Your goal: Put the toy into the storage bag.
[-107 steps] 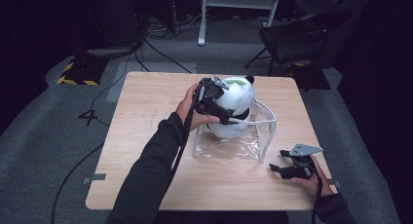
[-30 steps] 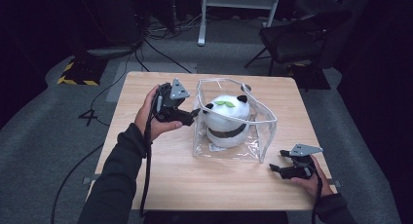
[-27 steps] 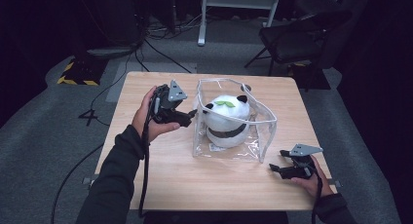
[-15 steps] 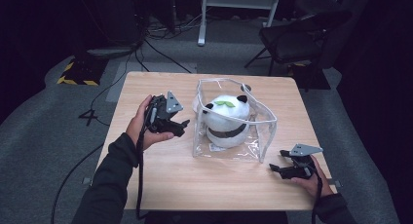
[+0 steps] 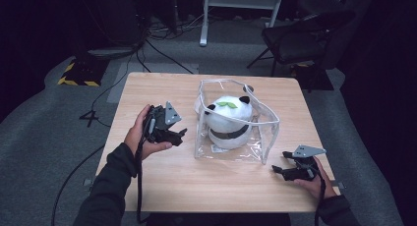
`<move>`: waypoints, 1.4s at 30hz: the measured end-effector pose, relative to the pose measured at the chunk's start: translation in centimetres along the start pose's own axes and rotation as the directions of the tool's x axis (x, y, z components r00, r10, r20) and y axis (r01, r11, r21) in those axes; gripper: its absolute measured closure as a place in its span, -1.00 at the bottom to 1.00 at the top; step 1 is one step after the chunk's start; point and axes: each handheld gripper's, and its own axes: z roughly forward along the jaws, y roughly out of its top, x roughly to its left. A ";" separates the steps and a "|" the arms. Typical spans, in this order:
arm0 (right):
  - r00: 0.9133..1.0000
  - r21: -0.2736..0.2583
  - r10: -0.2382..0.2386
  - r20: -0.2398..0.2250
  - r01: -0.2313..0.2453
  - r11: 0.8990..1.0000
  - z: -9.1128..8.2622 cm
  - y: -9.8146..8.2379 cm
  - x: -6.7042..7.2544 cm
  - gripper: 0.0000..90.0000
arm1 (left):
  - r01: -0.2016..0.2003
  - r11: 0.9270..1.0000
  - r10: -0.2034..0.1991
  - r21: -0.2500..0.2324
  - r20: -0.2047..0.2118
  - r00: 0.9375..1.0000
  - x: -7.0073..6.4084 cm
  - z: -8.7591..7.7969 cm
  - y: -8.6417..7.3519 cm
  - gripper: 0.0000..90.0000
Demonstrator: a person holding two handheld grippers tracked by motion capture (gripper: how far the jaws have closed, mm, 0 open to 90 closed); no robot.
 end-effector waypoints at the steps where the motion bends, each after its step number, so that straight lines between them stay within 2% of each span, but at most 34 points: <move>1: 1.000 0.000 0.000 0.000 0.000 1.000 0.0 0.0 0.0 -0.51 | 0.001 1.000 -0.001 0.005 0.003 1.000 -0.1 0.1 -0.2 -0.65; 2: 1.000 0.000 0.000 0.000 0.000 1.000 0.0 0.0 0.0 -0.51 | -0.005 1.000 0.005 0.011 0.004 1.000 0.0 0.1 -0.3 -0.65; 22: 1.000 0.000 0.000 0.000 0.000 1.000 0.0 0.0 0.0 -0.51 | 0.029 0.998 -0.029 0.064 -0.006 1.000 -0.4 0.6 -4.3 -0.65; 33: 1.000 0.000 0.000 0.000 0.000 1.000 0.0 0.0 0.0 -0.51 | 0.017 0.994 -0.015 0.106 -0.018 1.000 -0.8 0.9 -6.2 -0.65; 42: 1.000 0.000 0.000 -0.001 0.000 1.000 0.0 0.0 0.0 -0.51 | 0.035 0.992 -0.033 0.122 -0.017 0.999 -1.0 1.0 -7.9 -0.65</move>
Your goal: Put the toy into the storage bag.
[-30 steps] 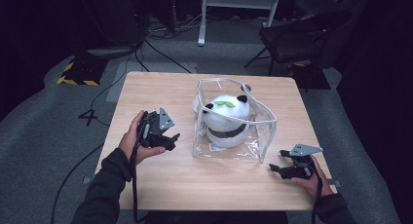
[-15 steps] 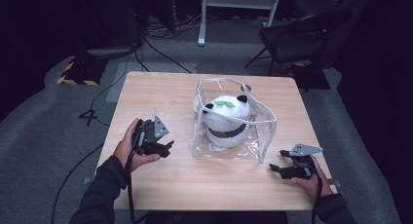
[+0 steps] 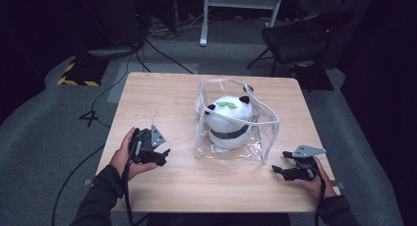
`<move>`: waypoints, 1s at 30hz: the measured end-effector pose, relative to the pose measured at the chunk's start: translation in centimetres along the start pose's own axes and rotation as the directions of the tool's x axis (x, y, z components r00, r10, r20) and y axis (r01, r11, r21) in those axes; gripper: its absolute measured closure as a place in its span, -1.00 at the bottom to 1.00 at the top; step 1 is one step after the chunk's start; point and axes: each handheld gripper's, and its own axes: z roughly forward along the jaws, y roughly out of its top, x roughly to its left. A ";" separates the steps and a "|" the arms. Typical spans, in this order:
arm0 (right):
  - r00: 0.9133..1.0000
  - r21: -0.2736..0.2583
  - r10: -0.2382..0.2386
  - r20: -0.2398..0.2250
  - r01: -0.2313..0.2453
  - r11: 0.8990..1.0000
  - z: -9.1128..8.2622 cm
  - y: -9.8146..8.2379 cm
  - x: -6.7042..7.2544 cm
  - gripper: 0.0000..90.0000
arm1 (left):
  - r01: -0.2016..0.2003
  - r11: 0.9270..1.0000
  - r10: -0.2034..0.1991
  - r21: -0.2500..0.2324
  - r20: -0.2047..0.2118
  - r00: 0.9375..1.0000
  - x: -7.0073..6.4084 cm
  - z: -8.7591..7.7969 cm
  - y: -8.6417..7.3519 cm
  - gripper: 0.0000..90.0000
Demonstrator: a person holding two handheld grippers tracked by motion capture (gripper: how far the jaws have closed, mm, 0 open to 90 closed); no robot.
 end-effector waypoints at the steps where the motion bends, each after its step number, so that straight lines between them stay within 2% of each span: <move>1: 1.000 0.000 0.000 0.000 0.000 1.000 0.0 0.0 0.0 -0.51 | 0.003 1.000 -0.003 -0.002 -0.002 1.000 -0.1 0.1 -0.2 -0.65; 5: 1.000 0.000 0.000 0.000 0.000 1.000 0.0 0.0 0.0 -0.51 | 0.003 1.000 -0.003 0.011 -0.008 1.000 -0.3 0.4 -0.8 -0.64; 13: 1.000 0.000 0.000 0.000 0.000 1.000 0.0 0.0 0.0 -0.51 | 0.014 0.999 -0.014 0.035 0.012 1.000 -0.8 1.2 -2.5 -0.64; 20: 1.000 0.000 0.000 0.000 0.000 1.000 0.0 0.0 0.0 -0.51 | 0.012 1.000 -0.013 0.025 0.039 0.999 -1.3 1.5 -3.9 -0.64; 25: 1.000 0.000 0.000 0.000 0.000 1.000 0.0 0.0 0.0 -0.51 | 0.029 0.999 -0.030 0.026 0.037 0.999 -1.6 1.7 -4.8 -0.64; 30: 1.000 -0.001 0.000 0.000 0.000 1.000 0.0 0.0 0.0 -0.51 | 0.070 0.997 -0.071 0.022 0.047 0.996 -1.5 1.8 -5.8 -0.64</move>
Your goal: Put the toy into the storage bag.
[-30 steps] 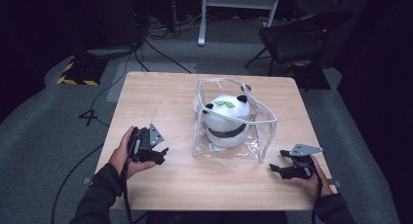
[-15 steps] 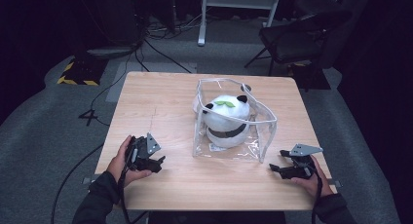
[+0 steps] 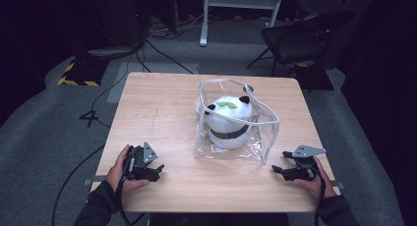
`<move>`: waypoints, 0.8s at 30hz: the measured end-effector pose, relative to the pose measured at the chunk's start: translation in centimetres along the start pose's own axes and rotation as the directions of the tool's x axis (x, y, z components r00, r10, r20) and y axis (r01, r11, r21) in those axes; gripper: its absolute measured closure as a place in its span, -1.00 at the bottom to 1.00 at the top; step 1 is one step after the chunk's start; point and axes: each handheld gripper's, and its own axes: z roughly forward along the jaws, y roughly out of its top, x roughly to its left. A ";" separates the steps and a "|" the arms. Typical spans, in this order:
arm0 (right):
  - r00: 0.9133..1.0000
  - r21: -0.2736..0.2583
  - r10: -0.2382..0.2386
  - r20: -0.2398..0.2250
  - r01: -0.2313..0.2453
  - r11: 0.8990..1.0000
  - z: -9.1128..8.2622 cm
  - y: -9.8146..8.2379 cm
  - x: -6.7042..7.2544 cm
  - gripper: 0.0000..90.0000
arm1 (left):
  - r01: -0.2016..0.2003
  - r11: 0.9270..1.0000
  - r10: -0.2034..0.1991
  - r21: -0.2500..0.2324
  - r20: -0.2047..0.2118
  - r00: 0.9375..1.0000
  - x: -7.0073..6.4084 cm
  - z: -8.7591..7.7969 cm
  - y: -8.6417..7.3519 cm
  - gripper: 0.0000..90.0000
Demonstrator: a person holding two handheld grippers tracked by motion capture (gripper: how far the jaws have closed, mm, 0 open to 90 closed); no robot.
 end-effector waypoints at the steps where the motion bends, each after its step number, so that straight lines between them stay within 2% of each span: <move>1: 1.000 0.000 0.000 0.000 0.000 1.000 0.0 0.0 0.0 -0.51 | 0.003 1.000 -0.003 0.004 0.003 1.000 0.0 0.0 -0.2 -0.64; 7: 1.000 0.000 0.000 0.000 0.000 1.000 0.0 0.0 0.0 -0.51 | 0.065 0.998 -0.065 -0.003 0.014 0.998 0.3 0.4 -1.6 -0.64; 8: 1.000 0.000 0.000 0.000 0.000 1.000 0.0 0.0 0.0 -0.51 | 0.064 0.998 -0.064 0.000 0.016 0.998 0.4 0.4 -1.8 -0.64; 12: 1.000 0.000 0.000 0.000 0.000 1.000 0.0 0.0 0.0 -0.51 | 0.105 0.994 -0.104 -0.029 0.025 0.994 0.8 0.4 -2.8 -0.65; 15: 1.000 0.000 0.000 0.000 0.000 1.000 0.0 0.0 0.0 -0.51 | 0.154 0.987 -0.151 -0.044 0.049 0.987 1.3 0.2 -3.6 -0.65; 18: 1.000 0.000 0.000 0.000 0.000 1.000 0.0 0.0 0.0 -0.51 | 0.215 0.975 -0.210 -0.056 0.078 0.975 1.8 0.0 -4.6 -0.66; 19: 1.000 0.000 0.000 0.000 0.000 1.000 0.0 0.0 0.0 -0.51 | 0.243 0.969 -0.236 -0.055 0.099 0.967 1.9 0.0 -4.9 -0.66; 20: 1.000 0.000 0.000 0.000 0.000 1.000 0.0 0.0 0.0 -0.51 | 0.256 0.965 -0.249 -0.063 0.107 0.963 2.1 0.0 -5.2 -0.65; 24: 1.000 0.000 0.000 0.000 0.000 1.000 0.0 0.0 0.0 -0.51 | 0.266 0.962 -0.259 -0.062 0.094 0.961 2.2 -0.4 -5.7 -0.66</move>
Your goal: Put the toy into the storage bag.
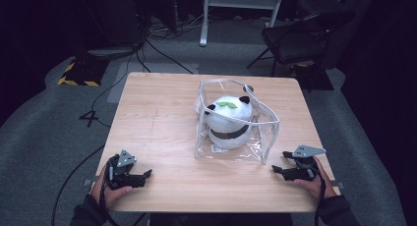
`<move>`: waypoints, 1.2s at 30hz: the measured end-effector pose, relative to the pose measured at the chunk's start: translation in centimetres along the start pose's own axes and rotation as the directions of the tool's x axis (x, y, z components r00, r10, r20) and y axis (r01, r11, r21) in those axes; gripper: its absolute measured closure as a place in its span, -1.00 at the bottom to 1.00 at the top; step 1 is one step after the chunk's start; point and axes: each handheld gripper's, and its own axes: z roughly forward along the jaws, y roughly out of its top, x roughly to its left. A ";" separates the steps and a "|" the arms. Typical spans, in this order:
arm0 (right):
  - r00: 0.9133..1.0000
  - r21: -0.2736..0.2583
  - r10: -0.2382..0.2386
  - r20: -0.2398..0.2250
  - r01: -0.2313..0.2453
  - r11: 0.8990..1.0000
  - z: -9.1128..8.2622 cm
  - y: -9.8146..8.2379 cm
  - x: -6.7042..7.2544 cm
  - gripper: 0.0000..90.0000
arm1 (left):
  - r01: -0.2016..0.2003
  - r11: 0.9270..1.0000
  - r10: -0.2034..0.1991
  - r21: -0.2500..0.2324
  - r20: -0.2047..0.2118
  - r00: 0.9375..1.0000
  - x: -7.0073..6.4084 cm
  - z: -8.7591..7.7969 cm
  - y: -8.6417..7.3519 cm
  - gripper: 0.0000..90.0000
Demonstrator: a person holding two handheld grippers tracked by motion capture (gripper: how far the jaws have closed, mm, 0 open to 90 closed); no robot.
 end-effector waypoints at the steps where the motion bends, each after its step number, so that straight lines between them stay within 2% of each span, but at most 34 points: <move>1: 1.000 0.000 0.000 0.000 0.000 1.000 0.0 0.0 0.0 -0.51 | 0.002 1.000 -0.002 -0.001 -0.001 1.000 0.0 0.0 0.0 -0.66; 36: 1.000 0.001 0.001 0.009 -0.001 1.000 0.0 0.0 0.0 -0.53 | 0.006 1.000 -0.006 -0.001 -0.005 1.000 0.0 0.1 0.0 -0.67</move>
